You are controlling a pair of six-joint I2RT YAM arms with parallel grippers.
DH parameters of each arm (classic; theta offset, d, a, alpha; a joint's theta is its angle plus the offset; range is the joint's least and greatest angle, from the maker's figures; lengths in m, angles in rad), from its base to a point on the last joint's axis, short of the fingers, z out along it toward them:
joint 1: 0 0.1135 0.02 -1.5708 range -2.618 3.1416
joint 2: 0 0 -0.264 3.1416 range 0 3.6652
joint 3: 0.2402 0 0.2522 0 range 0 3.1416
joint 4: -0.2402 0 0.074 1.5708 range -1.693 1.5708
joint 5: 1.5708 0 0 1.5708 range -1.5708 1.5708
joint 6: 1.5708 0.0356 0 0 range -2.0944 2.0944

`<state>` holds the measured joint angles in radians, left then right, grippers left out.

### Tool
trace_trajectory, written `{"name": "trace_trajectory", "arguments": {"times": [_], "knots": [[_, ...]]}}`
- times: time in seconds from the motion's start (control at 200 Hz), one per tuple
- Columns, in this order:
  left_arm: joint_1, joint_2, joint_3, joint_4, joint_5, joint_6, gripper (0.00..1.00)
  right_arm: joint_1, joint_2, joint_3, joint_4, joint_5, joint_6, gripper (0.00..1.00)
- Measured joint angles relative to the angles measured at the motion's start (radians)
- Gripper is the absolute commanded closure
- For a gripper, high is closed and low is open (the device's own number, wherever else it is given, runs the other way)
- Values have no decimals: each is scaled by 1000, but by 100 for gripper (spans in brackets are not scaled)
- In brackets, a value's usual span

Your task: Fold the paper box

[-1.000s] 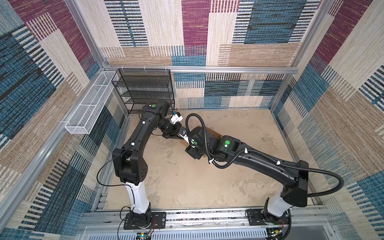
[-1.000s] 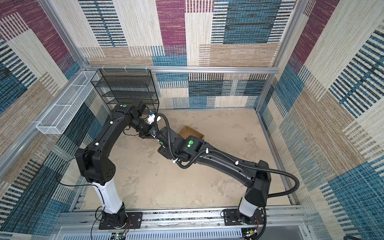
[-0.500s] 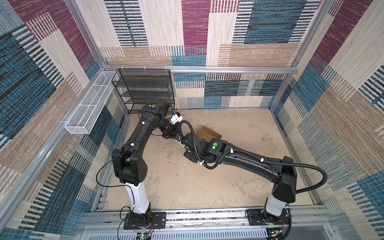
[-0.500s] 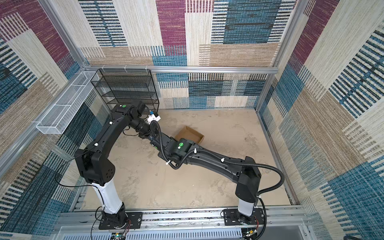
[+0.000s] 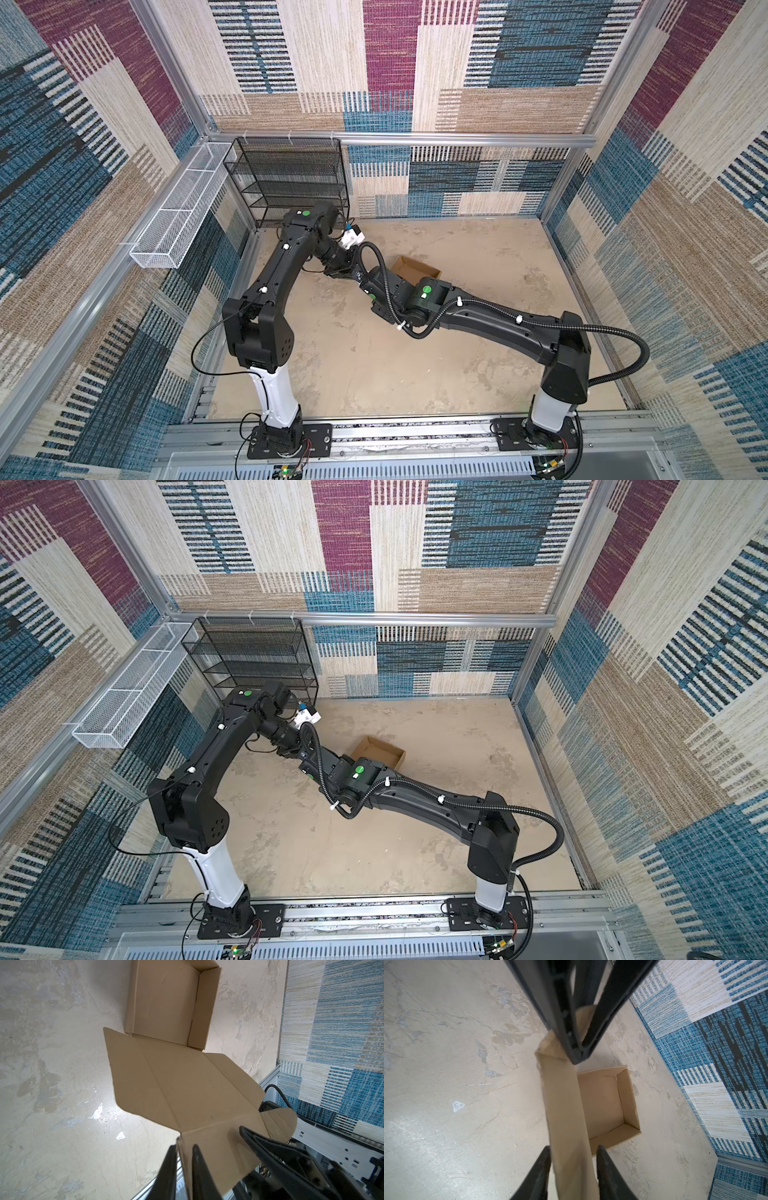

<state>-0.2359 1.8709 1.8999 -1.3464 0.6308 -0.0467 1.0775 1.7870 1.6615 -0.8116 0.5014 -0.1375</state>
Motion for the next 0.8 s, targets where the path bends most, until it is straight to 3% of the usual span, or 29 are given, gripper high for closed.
{"name": "trace_trajectory", "arguments": {"times": [0.366,0.591,0.801], "knots": [[27,-12,53,3,0,-6,69,0,2,18,0,-2,-9,81],[128,-49,120,27,0,-34,69,-1,34,86,-21,-4,-7,85],[192,-182,21,138,-15,-71,70,-13,140,254,-103,2,55,92]]}}
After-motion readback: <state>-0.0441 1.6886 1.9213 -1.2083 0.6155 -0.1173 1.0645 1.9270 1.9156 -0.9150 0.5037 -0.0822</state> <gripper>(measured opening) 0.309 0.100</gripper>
